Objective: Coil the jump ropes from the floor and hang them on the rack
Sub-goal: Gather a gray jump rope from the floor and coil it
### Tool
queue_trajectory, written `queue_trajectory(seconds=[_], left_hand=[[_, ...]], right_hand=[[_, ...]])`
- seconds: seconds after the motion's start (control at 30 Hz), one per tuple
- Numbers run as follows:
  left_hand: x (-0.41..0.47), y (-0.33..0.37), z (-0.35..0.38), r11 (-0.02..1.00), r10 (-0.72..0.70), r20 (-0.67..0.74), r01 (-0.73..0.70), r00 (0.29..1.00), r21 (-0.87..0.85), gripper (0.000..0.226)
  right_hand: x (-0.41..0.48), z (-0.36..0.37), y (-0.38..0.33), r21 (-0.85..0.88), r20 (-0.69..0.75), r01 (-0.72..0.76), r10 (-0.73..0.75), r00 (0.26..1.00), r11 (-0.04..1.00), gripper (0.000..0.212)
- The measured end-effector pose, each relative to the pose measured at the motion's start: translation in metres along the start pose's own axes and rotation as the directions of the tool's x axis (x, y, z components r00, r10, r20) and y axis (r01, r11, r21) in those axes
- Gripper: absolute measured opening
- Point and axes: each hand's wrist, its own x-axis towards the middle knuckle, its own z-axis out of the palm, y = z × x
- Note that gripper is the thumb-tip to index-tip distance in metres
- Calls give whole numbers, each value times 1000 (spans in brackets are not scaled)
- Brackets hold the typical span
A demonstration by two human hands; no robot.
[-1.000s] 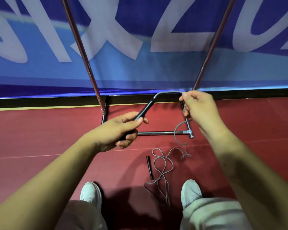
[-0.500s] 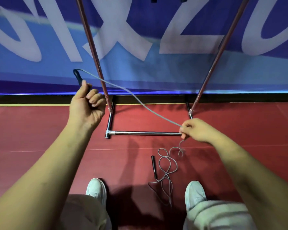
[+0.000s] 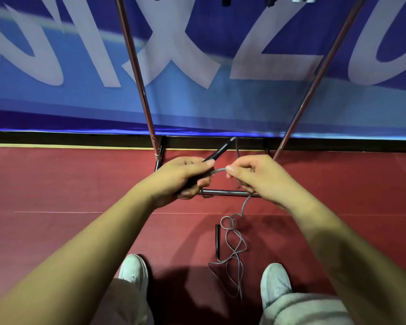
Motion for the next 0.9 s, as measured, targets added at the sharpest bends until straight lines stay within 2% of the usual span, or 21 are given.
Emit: queue_trajectory(seconds=[0.07,0.17,0.23,0.3,0.37,0.4,0.43,0.47,0.5,0.53,0.57,0.6,0.63,0.67,0.7,0.73,0.8,0.83,0.9], left_hand=[[1,3,-2,970,-52,10,53,999,-239,31],[2,7,-13,773,1,34,20,999,-634,29],[1,8,-25,676,55,-8,-43,998,-736,29],[1,6,-31,651,37,-84,-88,996,-754,27],[2,5,-31,633,-11,-168,-123,986,-764,27],[4,3,-34,690,-68,-251,-136,966,-711,27],[6,0,-38,821,-115,-378,-127,918,-557,24],[6,-4,-43,971,-111,-524,-21,844,-239,20],[6,-9,-49,965,-30,-642,190,766,181,19],[5,-15,-53,796,84,-671,356,737,490,20],[5,-18,-53,659,154,-656,418,739,625,21],[4,-19,-45,652,174,-617,380,767,656,19],[4,-17,-33,758,153,-550,260,821,598,18],[4,-17,-20,876,97,-462,145,882,461,17],[4,-13,-6,946,40,-353,78,935,314,17],[2,-10,5,970,-9,-242,67,970,233,17],[1,-10,14,982,-61,-50,69,997,176,19],[1,-10,13,988,-63,8,61,998,144,22],[2,-4,7,1000,-11,-2,11,1000,28,25]], right_hand=[[-1,-3,10,-118,68,-12,20,997,993,27],[0,-18,36,-383,175,-67,143,974,922,28],[-1,-31,55,-492,185,-134,254,949,860,24],[-3,-40,64,-449,173,-224,330,928,865,18],[-4,-42,64,-410,107,-244,313,944,879,17],[-3,-42,61,-387,52,-235,276,960,892,16],[-3,-41,57,-339,-2,-229,242,970,913,15],[-2,-39,51,-278,-42,-220,217,975,935,12],[-1,-37,44,-245,-63,-204,194,979,948,10],[-2,-33,34,-249,-55,-181,172,984,951,9],[-2,-27,25,-285,-12,-152,155,988,946,9],[-4,-18,17,-318,53,-115,139,989,941,9],[-5,-9,10,-325,115,-82,126,985,942,10],[-6,1,5,-311,157,-53,106,982,949,11],[-6,9,2,-283,163,-26,75,984,959,13],[-5,14,-1,-245,143,2,35,989,969,15],[0,15,-3,-166,66,24,-13,998,986,20],[1,10,-3,-125,38,19,-14,999,992,22],[1,-2,2,-99,79,-16,23,997,995,26]])
